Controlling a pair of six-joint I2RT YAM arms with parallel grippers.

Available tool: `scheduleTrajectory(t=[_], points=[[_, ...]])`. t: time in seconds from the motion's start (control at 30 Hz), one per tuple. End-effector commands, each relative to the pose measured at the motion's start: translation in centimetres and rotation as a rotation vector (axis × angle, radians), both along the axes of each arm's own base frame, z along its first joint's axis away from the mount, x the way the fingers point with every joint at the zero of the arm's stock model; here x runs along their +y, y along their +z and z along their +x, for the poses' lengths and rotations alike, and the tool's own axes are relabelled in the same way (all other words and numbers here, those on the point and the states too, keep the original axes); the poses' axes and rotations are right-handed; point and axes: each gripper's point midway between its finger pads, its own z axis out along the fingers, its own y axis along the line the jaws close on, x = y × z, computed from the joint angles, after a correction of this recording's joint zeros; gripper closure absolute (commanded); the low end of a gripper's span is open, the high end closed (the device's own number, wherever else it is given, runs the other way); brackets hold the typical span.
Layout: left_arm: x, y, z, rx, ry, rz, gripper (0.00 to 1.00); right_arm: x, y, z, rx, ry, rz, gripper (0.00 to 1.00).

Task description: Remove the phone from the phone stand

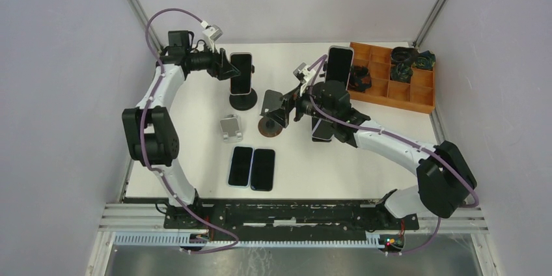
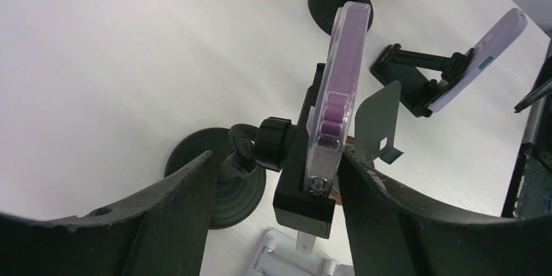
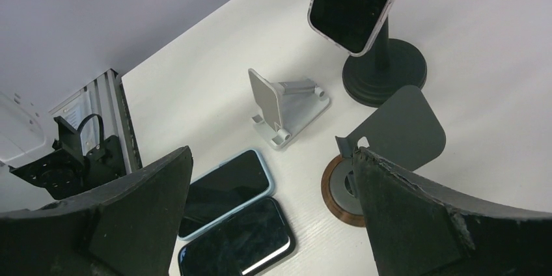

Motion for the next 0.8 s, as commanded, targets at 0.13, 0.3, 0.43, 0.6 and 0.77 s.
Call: scheduleTrajectory(t=[0.13, 0.3, 0.43, 0.6, 0.77], points=[[-1.4, 1.1, -0.3, 0.051, -0.093, -0.111, 0.48, -0.4, 2.8, -0.7, -0.048, 0.0, 0.075, 0.02], [-1.4, 2.3, -1.2, 0.011, -0.14, -0.087, 0.71, -0.1, 3.0, -1.0, -0.035, 0.02, 0.091, 0.02], [-1.3, 4.5, -2.7, -0.056, -0.185, -0.043, 0.8, 0.4, 3.5, -1.0, -0.032, 0.04, 0.115, 0.02], [-1.7, 7.8, -5.3, -0.123, -0.247, -0.043, 0.97, 0.9, 4.8, -1.1, -0.04, 0.065, 0.144, 0.03], [-3.0, 11.2, -9.3, -0.155, -0.316, -0.098, 0.98, 1.9, 8.0, -0.4, -0.077, 0.101, 0.172, 0.02]])
